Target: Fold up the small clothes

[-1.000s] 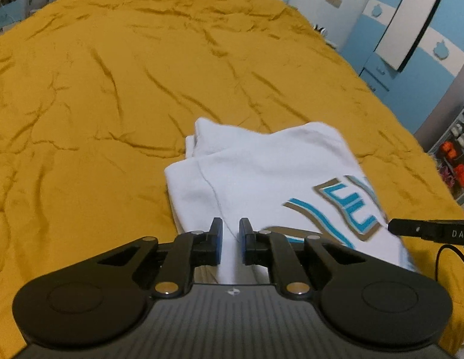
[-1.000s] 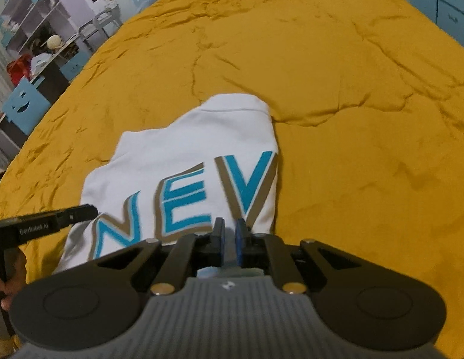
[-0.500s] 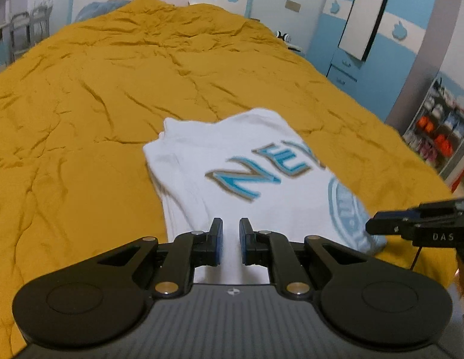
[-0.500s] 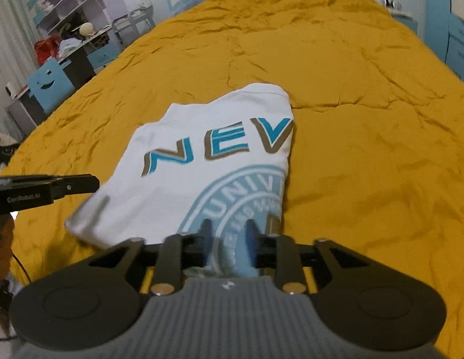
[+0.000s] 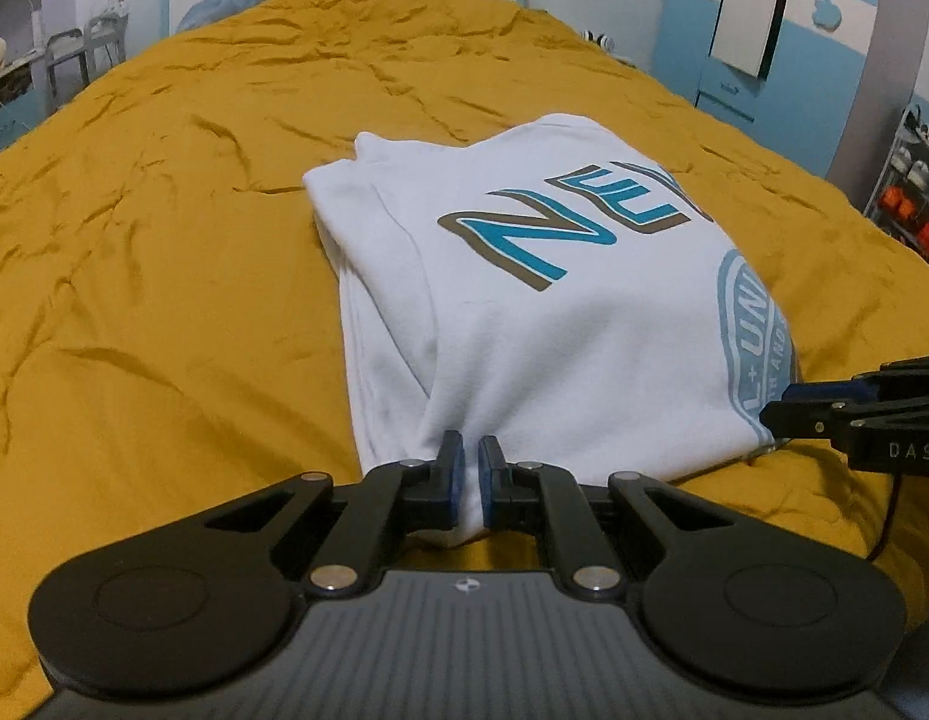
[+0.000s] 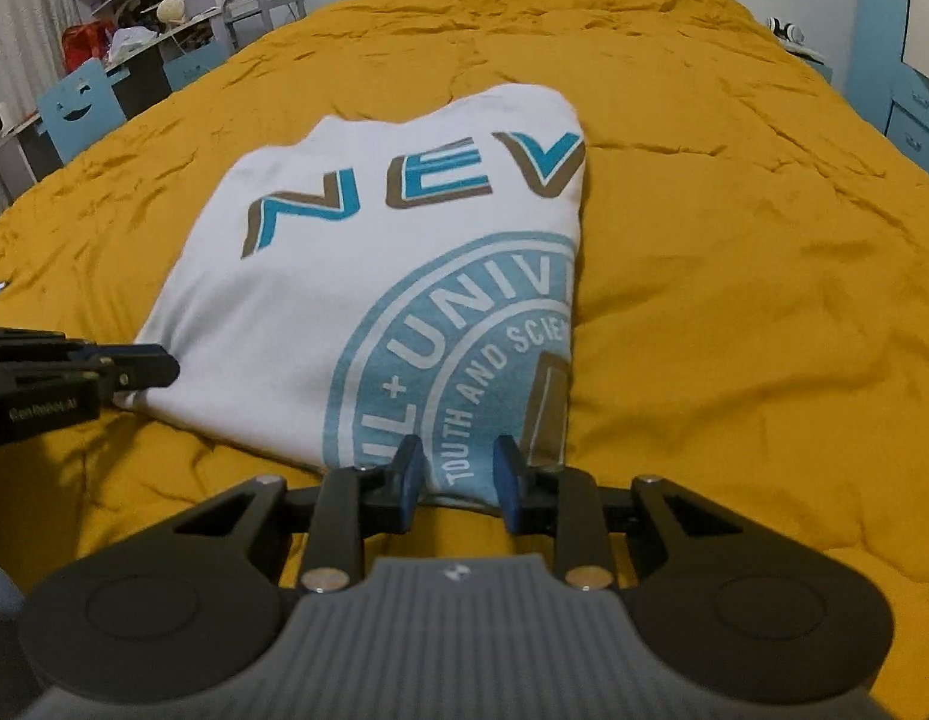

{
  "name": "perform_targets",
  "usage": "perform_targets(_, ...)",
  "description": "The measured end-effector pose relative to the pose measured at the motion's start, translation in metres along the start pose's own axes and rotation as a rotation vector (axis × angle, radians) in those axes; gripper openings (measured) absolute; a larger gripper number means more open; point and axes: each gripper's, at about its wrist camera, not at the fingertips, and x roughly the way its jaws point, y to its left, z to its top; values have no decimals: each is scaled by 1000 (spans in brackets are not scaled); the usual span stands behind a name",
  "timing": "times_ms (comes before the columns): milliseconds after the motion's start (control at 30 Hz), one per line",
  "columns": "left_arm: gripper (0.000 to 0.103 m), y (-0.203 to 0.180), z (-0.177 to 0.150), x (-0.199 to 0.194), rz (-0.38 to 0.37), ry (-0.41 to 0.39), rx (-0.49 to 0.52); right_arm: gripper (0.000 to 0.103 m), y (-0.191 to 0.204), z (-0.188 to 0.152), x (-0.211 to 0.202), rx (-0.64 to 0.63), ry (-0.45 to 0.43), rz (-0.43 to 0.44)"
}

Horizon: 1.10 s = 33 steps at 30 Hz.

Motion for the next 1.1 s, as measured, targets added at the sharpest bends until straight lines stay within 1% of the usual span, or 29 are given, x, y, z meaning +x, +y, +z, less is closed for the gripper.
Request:
perform_targets(67,12,-4,-5,1,12,-24,35,21,-3,-3,5,3,-2,6)
perform_targets(133,11,-5,-5,1,20,-29,39,21,-5,-4,7,3,-4,10)
perform_targets(300,11,2,-1,-2,-11,-22,11,21,-3,2,3,-7,8,15)
perform_targets(500,11,10,4,-20,-44,-26,-35,22,-8,15,-16,31,24,48)
perform_targets(567,12,10,6,-29,-46,-23,-33,25,-7,19,-24,24,26,56)
perform_targets(633,14,10,10,-39,-50,-23,-28,37,-5,26,-34,13,27,68)
perform_targets(700,20,10,16,-51,-47,-36,-29,42,-3,34,-47,4,28,63)
perform_targets(767,29,8,25,-64,-20,-57,-22,43,-1,44,-63,-14,-2,59)
perform_targets(800,32,7,31,-71,0,-72,-17,48,1,48,-71,-23,-21,53)
perform_targets(833,37,5,37,-78,15,-87,-16,51,3,52,-80,-32,-42,46)
perform_targets(867,46,3,43,-85,29,-106,-15,53,5,56,-88,-42,-65,39)
perform_targets(900,51,0,49,-93,42,-129,-18,56,7,61,-97,-50,-89,32)
perform_targets(933,60,-1,54,-99,53,-154,-24,61,8,66,-105,-54,-110,28)
perform_targets(967,67,-5,59,-108,69,-191,-32,64,10,70,-114,-57,-134,24)
perform_targets(1000,73,-6,64,-113,83,-217,-36,67,11,74,-123,-58,-164,22)
perform_targets(1033,83,-10,70,-120,103,-247,-40,69,12,78,-132,-58,-191,17)
perform_targets(1067,89,-13,75,-126,118,-266,-42,71,13,81,-140,-56,-220,7)
perform_targets(1100,91,-17,80,-132,133,-285,-44,77,15,85,-149,-53,-250,-4)
